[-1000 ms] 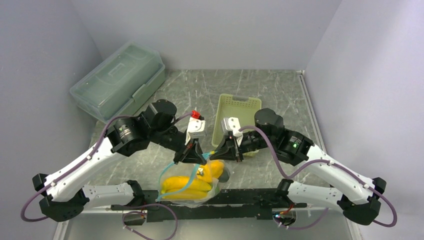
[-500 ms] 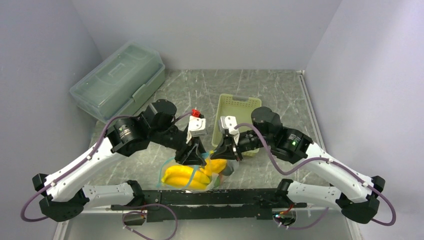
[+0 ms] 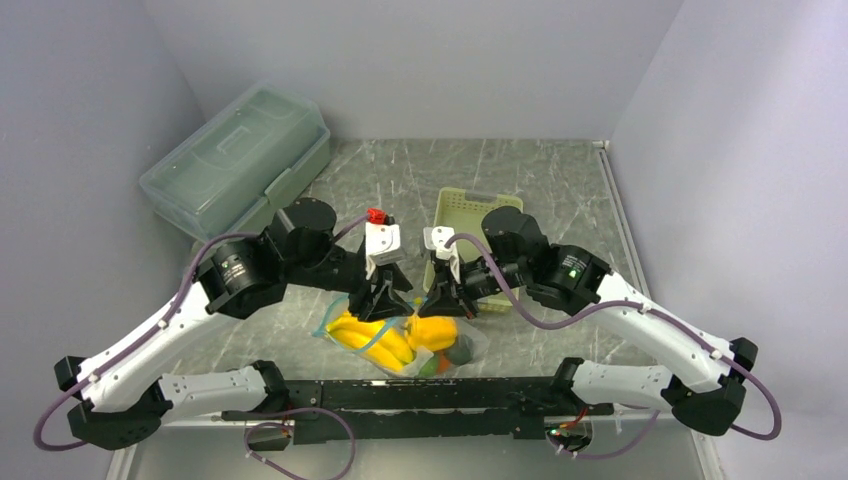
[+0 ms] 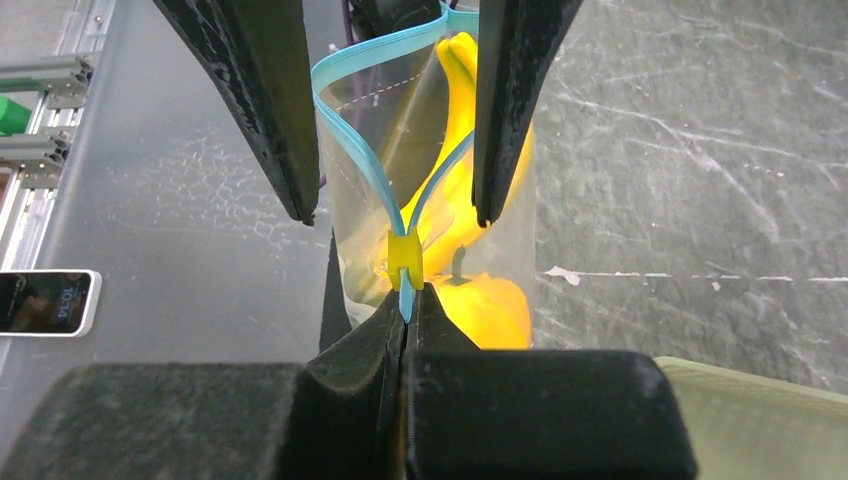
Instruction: Place the food in the zip-top bag and seal the zipper
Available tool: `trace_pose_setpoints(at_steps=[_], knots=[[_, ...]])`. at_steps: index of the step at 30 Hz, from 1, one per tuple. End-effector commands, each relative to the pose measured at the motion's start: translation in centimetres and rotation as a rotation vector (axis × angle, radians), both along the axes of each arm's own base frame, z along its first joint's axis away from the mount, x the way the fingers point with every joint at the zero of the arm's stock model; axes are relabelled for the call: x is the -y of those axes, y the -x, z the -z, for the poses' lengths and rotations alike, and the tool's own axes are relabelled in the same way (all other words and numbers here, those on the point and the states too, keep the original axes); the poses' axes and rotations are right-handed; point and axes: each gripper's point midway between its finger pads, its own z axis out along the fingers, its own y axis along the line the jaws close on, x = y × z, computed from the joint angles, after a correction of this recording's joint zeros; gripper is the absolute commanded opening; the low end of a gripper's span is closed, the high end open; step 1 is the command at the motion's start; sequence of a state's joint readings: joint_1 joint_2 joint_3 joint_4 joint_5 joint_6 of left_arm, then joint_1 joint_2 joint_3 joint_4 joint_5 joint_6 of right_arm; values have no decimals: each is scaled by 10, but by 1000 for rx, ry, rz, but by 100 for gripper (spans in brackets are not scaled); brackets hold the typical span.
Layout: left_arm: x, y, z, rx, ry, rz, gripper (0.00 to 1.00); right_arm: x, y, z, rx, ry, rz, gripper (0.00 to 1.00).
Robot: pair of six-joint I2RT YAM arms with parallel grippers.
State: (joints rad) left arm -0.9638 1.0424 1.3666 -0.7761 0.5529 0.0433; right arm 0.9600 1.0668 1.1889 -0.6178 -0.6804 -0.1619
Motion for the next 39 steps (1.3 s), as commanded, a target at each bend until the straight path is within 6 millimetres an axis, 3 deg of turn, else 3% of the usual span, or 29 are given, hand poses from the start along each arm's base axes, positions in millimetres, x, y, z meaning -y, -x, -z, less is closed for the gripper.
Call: trace_pose_setpoints(at_steps=[1, 21, 31, 36, 39], knots=[[4, -5, -16, 43, 75, -27, 51, -3, 1, -28, 21, -63, 2, 0], [13, -11, -2, 26, 69, -32, 46, -6, 0, -43, 22, -105, 11, 0], [16, -11, -5, 36, 91, -25, 40, -6, -1, -40, 18, -100, 17, 0], [18, -10, 1, 18, 75, -12, 33, -6, -1, -41, 19, -106, 20, 0], [19, -9, 3, 9, 67, -2, 17, -5, -1, -41, 20, -112, 27, 0]])
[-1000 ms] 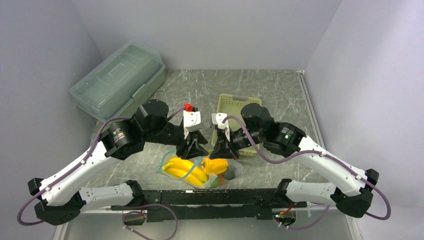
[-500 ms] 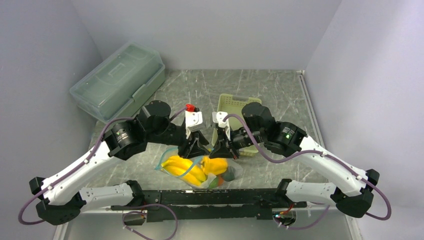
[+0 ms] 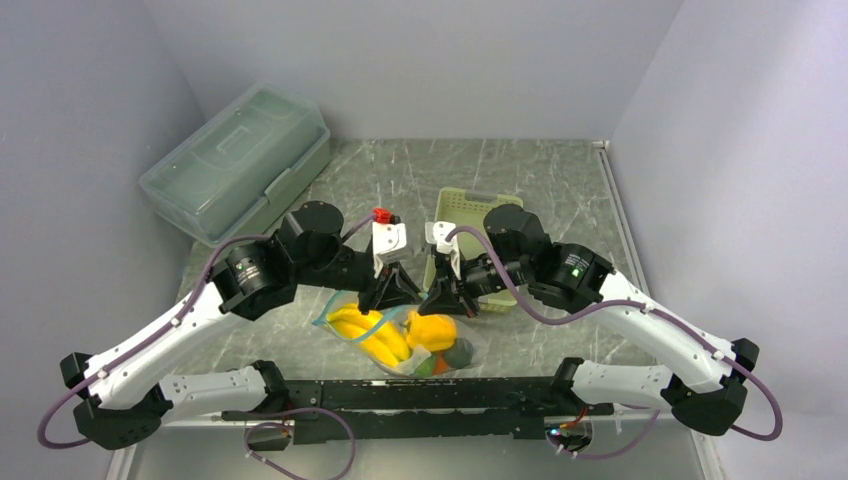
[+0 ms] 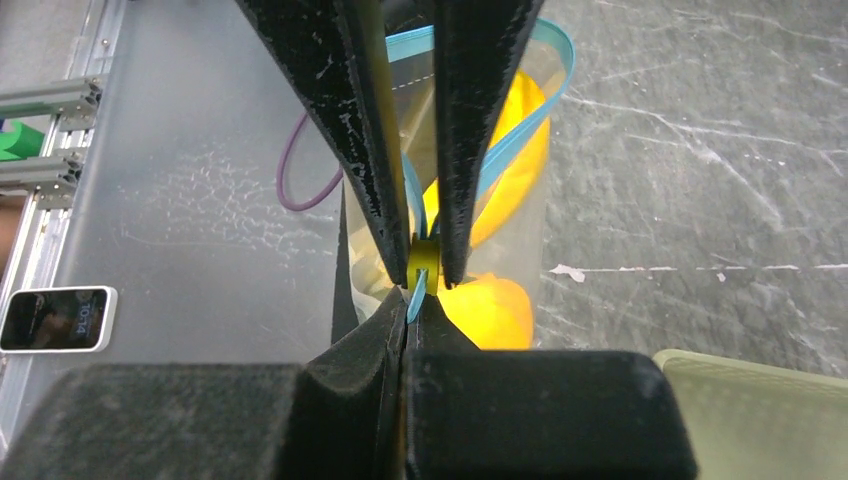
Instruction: Place the food in the zip-top bag and seal the zipper
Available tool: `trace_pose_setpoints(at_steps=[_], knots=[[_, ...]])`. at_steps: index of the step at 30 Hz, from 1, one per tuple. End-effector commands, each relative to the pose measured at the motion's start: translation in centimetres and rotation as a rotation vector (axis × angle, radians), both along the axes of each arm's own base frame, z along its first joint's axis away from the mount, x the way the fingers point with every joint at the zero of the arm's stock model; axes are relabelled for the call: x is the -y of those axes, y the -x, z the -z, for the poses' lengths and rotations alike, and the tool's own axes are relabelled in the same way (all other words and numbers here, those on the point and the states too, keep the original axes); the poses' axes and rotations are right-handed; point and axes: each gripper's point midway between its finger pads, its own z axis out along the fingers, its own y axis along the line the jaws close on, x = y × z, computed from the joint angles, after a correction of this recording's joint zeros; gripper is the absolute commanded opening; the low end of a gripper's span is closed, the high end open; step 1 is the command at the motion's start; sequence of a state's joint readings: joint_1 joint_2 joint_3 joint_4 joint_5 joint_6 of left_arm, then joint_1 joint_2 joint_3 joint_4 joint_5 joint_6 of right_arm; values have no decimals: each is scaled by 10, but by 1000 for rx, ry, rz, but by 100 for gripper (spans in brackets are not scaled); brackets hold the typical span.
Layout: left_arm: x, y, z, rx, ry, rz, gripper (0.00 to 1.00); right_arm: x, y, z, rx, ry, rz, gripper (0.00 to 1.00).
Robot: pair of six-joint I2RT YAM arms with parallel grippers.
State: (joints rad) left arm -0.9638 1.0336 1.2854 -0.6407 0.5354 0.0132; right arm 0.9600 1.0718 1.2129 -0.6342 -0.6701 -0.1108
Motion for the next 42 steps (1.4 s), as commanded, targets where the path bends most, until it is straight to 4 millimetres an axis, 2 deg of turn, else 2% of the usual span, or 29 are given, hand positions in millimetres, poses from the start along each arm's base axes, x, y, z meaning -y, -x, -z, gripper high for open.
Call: trace_pose_setpoints(at_steps=[1, 4, 11, 27, 36, 42], knots=[[7, 2, -2, -6, 17, 26, 10, -6, -2, -36, 65, -121, 3, 0], [7, 2, -2, -9, 15, 29, 0, -6, -3, -36, 66, -119, 8, 0], [2, 3, -3, -1, 17, 16, 0, -1, -4, -39, 88, -121, 26, 0], [-8, 4, 8, -9, -20, -14, 0, 22, -8, -73, 188, -194, 128, 0], [-14, 6, 6, -3, -31, -20, 0, 33, -13, -78, 222, -180, 179, 0], [-18, 7, 9, -8, -41, -28, 0, 42, -18, -90, 250, -208, 241, 0]])
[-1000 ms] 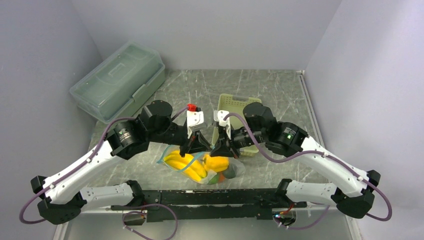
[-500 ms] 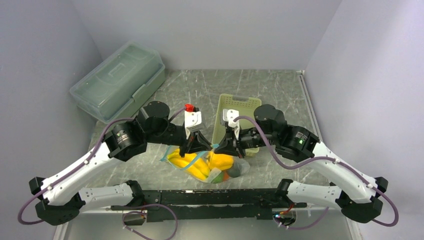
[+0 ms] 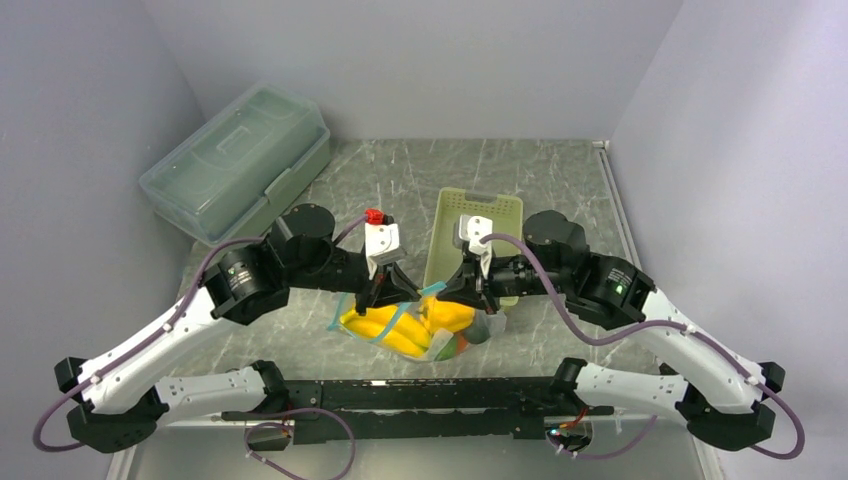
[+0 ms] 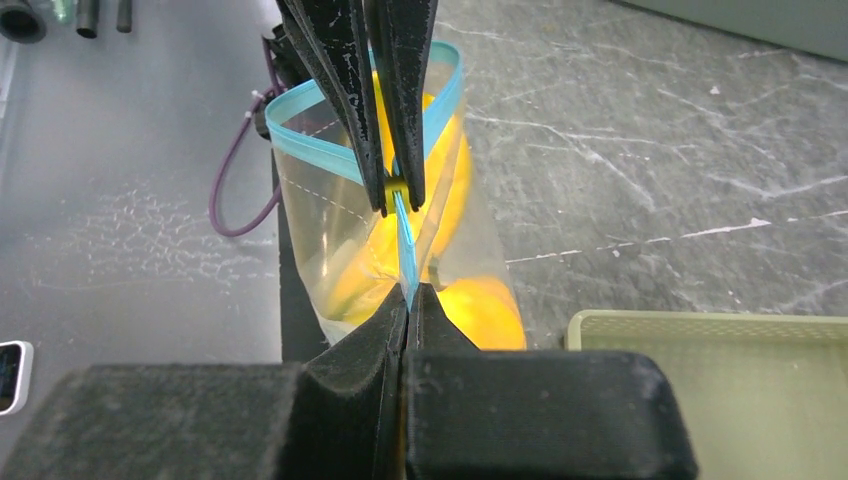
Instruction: Place the food in the zip-top bag and seal the zipper
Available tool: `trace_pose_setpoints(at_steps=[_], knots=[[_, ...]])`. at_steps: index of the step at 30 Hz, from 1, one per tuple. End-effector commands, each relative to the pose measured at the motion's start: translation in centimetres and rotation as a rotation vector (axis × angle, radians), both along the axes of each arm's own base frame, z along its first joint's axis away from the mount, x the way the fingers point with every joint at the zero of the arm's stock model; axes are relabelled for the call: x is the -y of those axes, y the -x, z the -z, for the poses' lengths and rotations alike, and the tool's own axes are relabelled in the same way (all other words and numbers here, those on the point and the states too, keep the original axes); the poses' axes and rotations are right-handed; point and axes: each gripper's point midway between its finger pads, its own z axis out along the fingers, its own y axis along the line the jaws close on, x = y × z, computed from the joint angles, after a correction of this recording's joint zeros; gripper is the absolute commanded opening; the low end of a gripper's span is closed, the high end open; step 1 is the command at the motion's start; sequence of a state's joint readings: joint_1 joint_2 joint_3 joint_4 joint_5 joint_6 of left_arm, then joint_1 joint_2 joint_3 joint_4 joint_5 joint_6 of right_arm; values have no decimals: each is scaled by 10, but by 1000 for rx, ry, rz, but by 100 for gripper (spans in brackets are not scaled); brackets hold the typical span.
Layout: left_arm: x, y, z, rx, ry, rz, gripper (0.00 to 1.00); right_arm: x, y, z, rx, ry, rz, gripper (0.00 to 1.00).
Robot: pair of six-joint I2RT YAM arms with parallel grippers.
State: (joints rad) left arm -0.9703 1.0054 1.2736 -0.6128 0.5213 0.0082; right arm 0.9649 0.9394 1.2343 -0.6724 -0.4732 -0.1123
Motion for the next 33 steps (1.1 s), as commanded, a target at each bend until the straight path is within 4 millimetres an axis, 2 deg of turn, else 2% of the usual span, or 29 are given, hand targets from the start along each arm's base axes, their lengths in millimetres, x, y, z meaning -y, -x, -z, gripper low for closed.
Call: trace_pose_setpoints(at_steps=[1, 8, 23, 33], knots=[[-17, 6, 17, -33, -74, -20, 0, 14, -4, -63, 131, -163, 67, 0], [-19, 8, 17, -37, -75, -19, 0, 18, -7, -69, 138, -178, 103, 0], [-28, 10, 19, -35, -92, -39, 0, 49, -23, -111, 213, -291, 294, 0], [-35, 12, 20, -29, -105, -51, 0, 68, -41, -121, 240, -306, 443, 0]])
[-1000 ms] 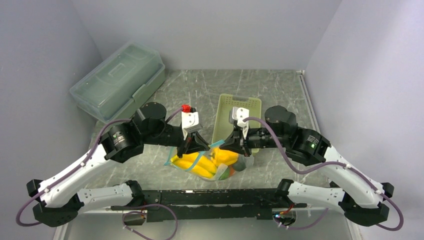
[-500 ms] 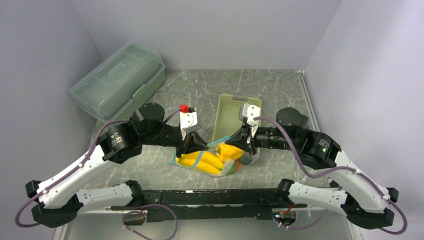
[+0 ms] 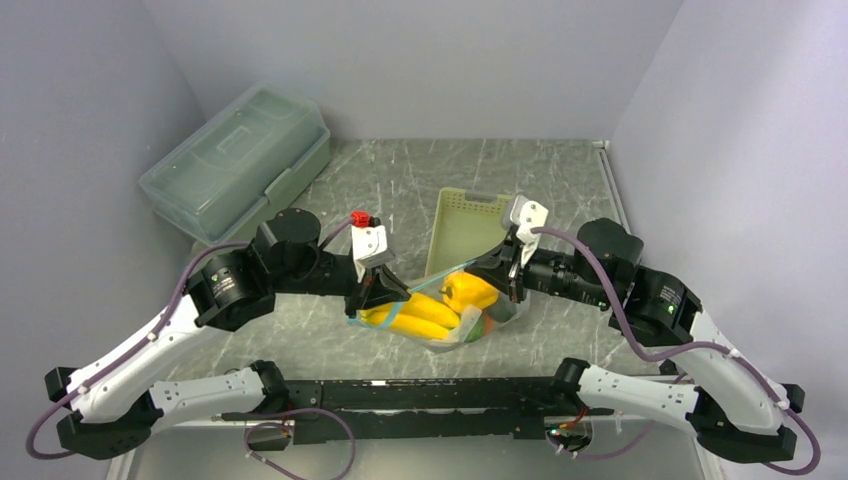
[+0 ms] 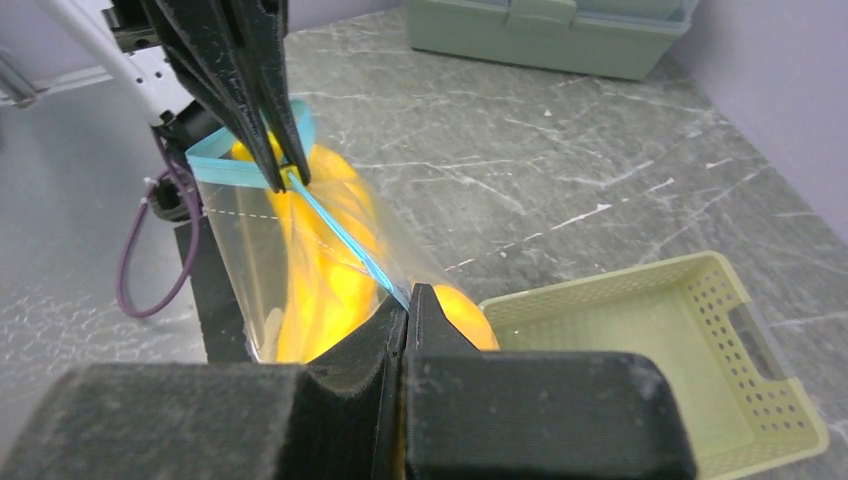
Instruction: Place the food in the zip-top bag and seal the zipper
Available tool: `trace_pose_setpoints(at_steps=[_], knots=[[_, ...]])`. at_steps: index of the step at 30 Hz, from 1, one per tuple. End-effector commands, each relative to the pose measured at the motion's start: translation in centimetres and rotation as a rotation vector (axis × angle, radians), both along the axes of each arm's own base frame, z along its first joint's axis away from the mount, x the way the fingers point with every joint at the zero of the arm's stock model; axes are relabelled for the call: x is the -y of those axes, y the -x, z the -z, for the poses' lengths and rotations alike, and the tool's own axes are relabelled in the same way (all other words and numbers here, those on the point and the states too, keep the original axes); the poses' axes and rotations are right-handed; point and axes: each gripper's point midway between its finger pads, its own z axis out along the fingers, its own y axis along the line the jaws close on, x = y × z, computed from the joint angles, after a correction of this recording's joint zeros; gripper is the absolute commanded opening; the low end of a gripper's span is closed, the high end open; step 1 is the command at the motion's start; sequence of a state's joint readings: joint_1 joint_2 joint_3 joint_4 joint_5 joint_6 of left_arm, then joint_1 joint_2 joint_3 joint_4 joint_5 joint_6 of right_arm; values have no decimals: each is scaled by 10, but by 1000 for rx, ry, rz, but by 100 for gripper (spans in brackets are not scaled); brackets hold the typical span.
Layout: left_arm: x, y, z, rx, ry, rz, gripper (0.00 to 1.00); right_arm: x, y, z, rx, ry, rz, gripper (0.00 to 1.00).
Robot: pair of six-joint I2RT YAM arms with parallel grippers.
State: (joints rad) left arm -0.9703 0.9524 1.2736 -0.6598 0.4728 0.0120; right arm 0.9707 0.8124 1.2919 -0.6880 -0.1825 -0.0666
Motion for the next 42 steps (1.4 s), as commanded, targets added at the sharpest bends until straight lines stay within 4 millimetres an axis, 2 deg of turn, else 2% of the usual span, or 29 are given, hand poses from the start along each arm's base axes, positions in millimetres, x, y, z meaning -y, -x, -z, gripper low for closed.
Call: trace_pose_setpoints(at_steps=[1, 10, 18, 42], knots=[[-20, 10, 24, -51, -101, -9, 0, 27, -17, -73, 141, -195, 166, 0], [-27, 11, 24, -47, -108, -27, 0, 50, -27, -84, 159, -215, 290, 0], [-36, 11, 24, -40, -116, -56, 0, 57, -30, -86, 165, -219, 327, 0], [-75, 15, 27, -30, -163, -169, 0, 63, -55, -36, 109, -99, 468, 0]])
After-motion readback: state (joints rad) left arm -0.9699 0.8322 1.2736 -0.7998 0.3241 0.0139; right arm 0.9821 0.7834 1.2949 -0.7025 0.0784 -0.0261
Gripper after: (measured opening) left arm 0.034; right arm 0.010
